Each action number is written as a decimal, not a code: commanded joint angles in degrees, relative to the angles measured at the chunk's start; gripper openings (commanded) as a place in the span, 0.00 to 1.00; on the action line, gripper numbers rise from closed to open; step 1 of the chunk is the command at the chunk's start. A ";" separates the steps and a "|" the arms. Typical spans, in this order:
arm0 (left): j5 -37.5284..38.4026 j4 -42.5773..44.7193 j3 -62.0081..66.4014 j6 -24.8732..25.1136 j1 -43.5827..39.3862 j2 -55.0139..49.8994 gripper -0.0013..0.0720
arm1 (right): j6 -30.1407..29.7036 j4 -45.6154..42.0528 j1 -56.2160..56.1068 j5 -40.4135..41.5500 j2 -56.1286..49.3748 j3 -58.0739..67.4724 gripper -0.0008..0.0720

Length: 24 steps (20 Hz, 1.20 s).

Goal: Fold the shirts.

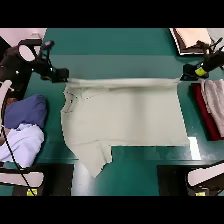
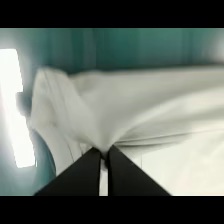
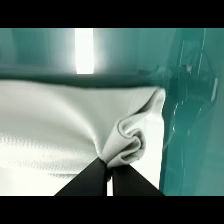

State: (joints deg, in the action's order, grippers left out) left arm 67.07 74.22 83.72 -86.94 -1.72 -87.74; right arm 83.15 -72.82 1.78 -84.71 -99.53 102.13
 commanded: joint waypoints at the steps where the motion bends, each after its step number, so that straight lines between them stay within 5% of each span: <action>1: 4.85 -1.42 -6.69 0.44 -0.07 -0.33 0.05 | -0.57 -0.76 0.02 3.72 4.42 -11.06 0.04; 5: 2.14 -2.89 -14.58 0.33 -0.07 -0.35 0.06 | -0.55 -0.66 0.02 9.29 8.70 -21.03 0.05; 6: 2.12 -2.91 -14.82 0.31 -0.07 -0.33 0.26 | -0.55 -0.13 0.02 9.33 8.94 -21.86 0.28; 7: 2.01 -2.95 -14.80 0.26 -0.07 -0.15 0.78 | -0.55 0.74 0.02 9.05 8.92 -21.86 0.65; 8: 1.88 -2.95 -14.80 -0.22 -0.07 0.48 0.84 | -0.55 2.36 0.07 8.61 9.20 -21.79 0.71; 12: 3.69 -2.54 -17.29 -0.31 -0.07 10.67 0.84 | -0.72 3.76 1.18 4.35 15.43 -21.90 0.70; 19: 6.62 -4.68 -52.96 -7.72 -0.09 40.52 0.84 | -0.72 3.85 1.14 8.09 32.79 -31.71 0.70; 24: 5.35 -14.73 -65.81 -8.74 -0.09 49.83 0.84 | -0.72 3.89 1.14 9.01 36.11 -36.15 0.70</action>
State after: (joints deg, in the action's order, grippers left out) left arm 73.36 64.77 25.23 -94.50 -1.78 -43.22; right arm 82.41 -69.01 2.90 -76.40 -65.52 68.25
